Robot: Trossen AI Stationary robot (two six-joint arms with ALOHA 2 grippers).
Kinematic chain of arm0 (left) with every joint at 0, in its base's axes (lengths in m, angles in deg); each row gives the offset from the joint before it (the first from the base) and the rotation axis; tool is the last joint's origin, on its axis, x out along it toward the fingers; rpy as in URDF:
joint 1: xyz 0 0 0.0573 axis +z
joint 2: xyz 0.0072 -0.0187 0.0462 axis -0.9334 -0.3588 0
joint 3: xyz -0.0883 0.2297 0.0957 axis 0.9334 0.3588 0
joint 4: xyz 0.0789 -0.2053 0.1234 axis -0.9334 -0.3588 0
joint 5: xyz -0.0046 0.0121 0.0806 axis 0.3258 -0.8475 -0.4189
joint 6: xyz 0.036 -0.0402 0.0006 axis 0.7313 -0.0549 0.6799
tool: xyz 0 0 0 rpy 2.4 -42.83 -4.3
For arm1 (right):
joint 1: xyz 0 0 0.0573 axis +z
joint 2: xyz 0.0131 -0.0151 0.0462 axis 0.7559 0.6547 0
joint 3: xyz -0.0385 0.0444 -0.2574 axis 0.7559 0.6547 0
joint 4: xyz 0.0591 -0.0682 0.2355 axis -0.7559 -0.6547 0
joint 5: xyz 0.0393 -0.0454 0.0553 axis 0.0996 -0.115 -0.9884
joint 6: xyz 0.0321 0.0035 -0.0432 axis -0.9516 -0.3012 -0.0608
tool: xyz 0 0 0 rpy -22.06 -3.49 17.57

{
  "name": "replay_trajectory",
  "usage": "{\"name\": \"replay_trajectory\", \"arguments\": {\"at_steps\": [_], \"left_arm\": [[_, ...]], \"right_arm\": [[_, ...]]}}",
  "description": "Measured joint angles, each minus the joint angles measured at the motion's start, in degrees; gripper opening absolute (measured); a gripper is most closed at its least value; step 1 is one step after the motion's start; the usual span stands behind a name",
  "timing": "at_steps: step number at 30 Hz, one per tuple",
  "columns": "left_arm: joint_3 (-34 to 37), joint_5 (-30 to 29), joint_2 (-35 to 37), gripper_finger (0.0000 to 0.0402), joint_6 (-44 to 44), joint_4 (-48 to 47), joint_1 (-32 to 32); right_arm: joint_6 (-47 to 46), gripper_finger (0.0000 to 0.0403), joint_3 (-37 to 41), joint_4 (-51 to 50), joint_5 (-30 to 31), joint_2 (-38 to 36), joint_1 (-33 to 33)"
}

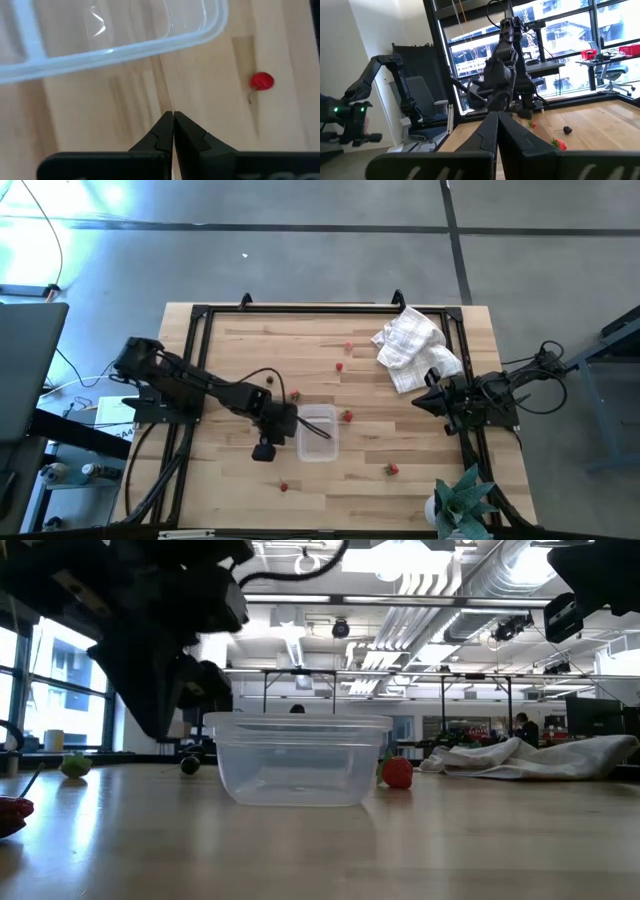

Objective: Pick and placing Produce into tupperware
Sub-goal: Put the black cherry into the transparent container

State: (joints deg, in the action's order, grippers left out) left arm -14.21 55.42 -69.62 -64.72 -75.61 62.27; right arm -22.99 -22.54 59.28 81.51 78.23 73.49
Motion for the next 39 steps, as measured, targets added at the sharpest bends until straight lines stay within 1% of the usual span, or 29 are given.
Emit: {"name": "replay_trajectory", "arguments": {"at_steps": [3, 5, 10, 12, 15, 18, 20, 22, 23, 25, 28, 31, 33, 37, 39], "left_arm": [[0.03, -1.68, 5.27, 0.0003, -2.02, -2.60, 1.24], [-0.30, -4.05, 9.60, 0.0003, -2.88, -3.43, 2.48], [-3.23, -15.52, 21.10, 0.0003, -2.87, -4.75, 5.71], [-4.76, -20.25, 25.35, 0.0003, -0.97, -4.20, 6.95], [-7.28, -25.84, 30.62, 0.0003, 4.44, -3.39, 8.95], [-9.88, -28.46, 34.21, 0.0003, 11.14, -1.14, 11.40], [-11.37, -28.29, 35.88, 0.0003, 16.01, 2.04, 13.13], [-12.77, -25.44, 37.13, 0.0003, 20.72, 5.32, 14.86], [-13.41, -22.71, 37.40, 0.0003, 22.69, 6.58, 15.90], [-14.76, -15.39, 37.67, 0.0003, 25.45, 8.36, 18.28], [-16.20, -5.57, 37.65, 0.0003, 26.25, 8.11, 22.28], [-16.26, 0.07, 37.40, 0.0003, 26.23, 6.35, 24.92], [-16.24, 0.84, 37.12, 0.0003, 26.26, 1.33, 26.13], [-16.15, -1.66, 35.26, 0.0003, 26.20, -8.77, 27.43], [-16.15, -2.97, 34.01, 0.0003, 26.20, -9.82, 27.36]], "right_arm": [[0.00, 0.0000, 0.00, -0.02, 0.00, 0.00, 0.01], [0.00, 0.0000, 0.00, -0.01, 0.00, 0.00, -0.01], [0.00, 0.0000, 0.00, -0.04, 0.86, 0.02, 0.01], [0.00, 0.0000, 0.00, -0.03, 1.03, -0.04, -0.01], [0.00, 0.0000, 0.00, -0.02, 1.01, -0.02, 0.01], [0.00, 0.0000, 0.00, -0.02, 1.02, -0.01, -0.01], [-0.02, 0.0000, 0.00, 0.03, 1.01, -0.04, -0.01], [-0.02, 0.0000, 0.00, 0.26, 1.03, -0.04, -0.01], [-0.06, 0.0000, -0.02, 0.39, 1.03, -0.04, 0.01], [-0.09, 0.0000, 0.00, 0.69, 1.03, -0.04, 0.01], [-0.13, 0.0000, -0.01, 2.24, 1.03, -0.07, -0.01], [-0.11, 0.0000, 0.00, 4.13, 1.03, -0.07, 0.00], [-0.20, 0.0000, 0.00, 5.38, 1.03, -0.07, 0.01], [-0.72, 0.0000, 0.00, 8.21, 1.03, -0.07, 0.01], [-2.50, 0.0000, 0.00, 10.53, 1.03, -0.07, 0.01]]}}
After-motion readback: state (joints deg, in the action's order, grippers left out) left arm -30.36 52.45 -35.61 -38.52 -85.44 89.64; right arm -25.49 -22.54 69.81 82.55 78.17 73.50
